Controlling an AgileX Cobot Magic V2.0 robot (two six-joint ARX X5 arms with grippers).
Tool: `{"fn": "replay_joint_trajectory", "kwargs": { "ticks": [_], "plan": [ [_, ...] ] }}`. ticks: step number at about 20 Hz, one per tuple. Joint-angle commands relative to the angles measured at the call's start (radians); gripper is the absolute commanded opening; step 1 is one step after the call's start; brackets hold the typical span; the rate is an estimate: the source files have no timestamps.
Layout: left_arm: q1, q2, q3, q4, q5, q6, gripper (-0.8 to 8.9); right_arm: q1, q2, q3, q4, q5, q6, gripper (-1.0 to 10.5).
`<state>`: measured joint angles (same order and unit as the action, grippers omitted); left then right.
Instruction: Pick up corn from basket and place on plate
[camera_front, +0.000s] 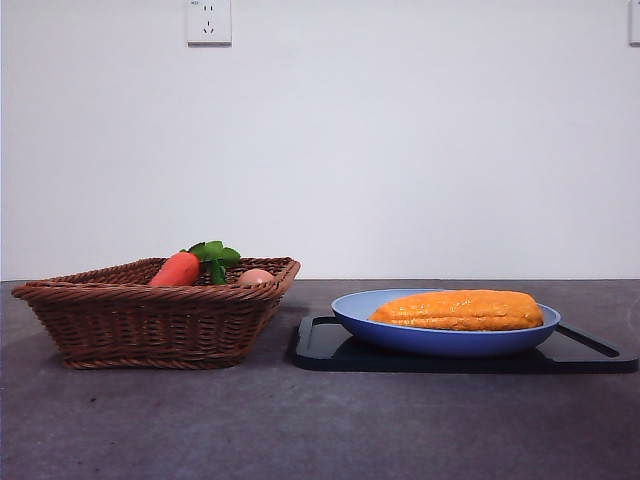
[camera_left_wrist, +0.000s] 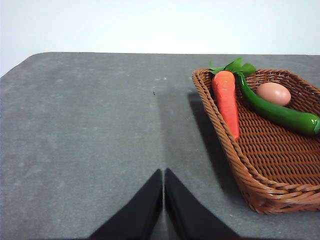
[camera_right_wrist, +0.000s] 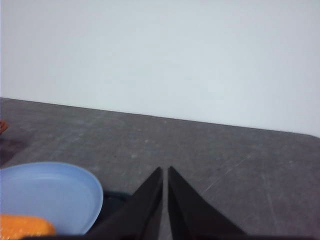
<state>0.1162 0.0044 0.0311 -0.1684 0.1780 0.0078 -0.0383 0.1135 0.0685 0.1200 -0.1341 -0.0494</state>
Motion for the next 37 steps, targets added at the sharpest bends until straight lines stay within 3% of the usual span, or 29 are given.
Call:
{"fn": "replay_joint_trajectory", "kwargs": {
  "ticks": [1, 5, 20, 37],
  "plan": [
    [0.003, -0.002, -0.028, 0.007, -0.003, -0.005, 0.08, 0.011, -0.023, -0.019, 0.006, 0.005, 0.019, 0.0],
    [0.003, -0.002, -0.028, 0.007, -0.003, -0.005, 0.08, 0.023, -0.066, -0.058, 0.004, 0.005, 0.025, 0.0],
    [0.003, -0.002, -0.028, 0.008, -0.003, -0.005, 0.08, 0.029, -0.110, -0.059, -0.264, 0.004, 0.042, 0.0],
    [0.003, -0.002, -0.028, 0.008, -0.003, -0.005, 0.08, 0.029, -0.110, -0.059, -0.217, 0.005, 0.042, 0.0]
  ]
}}
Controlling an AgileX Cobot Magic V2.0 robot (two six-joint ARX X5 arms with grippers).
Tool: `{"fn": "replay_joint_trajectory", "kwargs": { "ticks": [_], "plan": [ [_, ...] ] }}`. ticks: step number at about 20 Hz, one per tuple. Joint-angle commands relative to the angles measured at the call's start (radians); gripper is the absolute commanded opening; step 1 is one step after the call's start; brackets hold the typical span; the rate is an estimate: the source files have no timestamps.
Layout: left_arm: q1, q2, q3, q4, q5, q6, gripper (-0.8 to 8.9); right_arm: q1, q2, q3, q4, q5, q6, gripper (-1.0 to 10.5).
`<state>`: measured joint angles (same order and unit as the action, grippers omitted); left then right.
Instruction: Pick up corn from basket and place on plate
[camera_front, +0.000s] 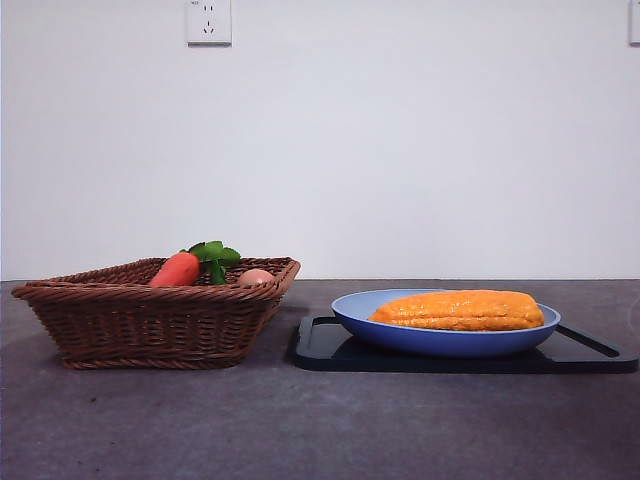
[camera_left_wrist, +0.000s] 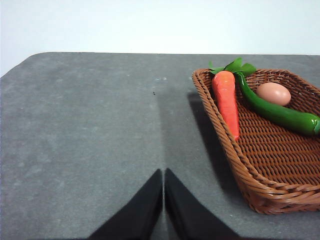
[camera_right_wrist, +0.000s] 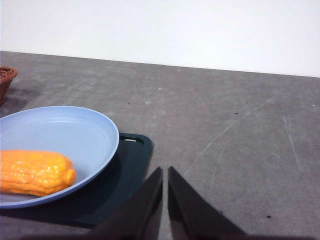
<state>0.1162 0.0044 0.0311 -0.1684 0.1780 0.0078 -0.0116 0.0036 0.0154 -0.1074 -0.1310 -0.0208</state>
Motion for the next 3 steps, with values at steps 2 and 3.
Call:
{"fn": "replay_joint_trajectory", "kwargs": {
  "ticks": [2, 3],
  "plan": [
    [0.003, -0.002, -0.028, 0.008, -0.003, -0.005, 0.08, 0.003, 0.000, -0.006, 0.010, 0.002, 0.013, 0.0],
    [0.003, -0.002, -0.028, 0.008, -0.003, -0.005, 0.08, 0.003, 0.000, -0.006, 0.010, 0.001, 0.013, 0.0]
  ]
}}
